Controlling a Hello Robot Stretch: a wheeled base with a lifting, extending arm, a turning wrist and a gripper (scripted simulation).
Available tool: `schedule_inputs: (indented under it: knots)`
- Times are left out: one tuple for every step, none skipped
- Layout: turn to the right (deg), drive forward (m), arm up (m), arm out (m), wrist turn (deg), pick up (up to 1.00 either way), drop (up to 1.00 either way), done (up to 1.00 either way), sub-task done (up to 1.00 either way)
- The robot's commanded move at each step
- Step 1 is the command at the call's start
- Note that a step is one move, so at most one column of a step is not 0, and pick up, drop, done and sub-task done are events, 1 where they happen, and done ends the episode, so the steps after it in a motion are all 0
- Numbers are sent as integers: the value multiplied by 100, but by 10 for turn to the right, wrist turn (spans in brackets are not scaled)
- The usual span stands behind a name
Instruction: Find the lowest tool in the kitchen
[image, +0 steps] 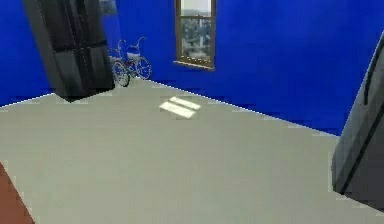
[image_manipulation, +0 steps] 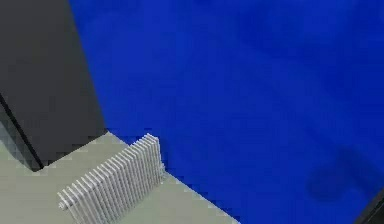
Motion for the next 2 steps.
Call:
schedule_inputs:
  knots:
    - [-210, 0, 0, 0, 0, 0, 0, 0, 0]
    - [0, 100, 0, 0, 0, 0, 0, 0, 0]
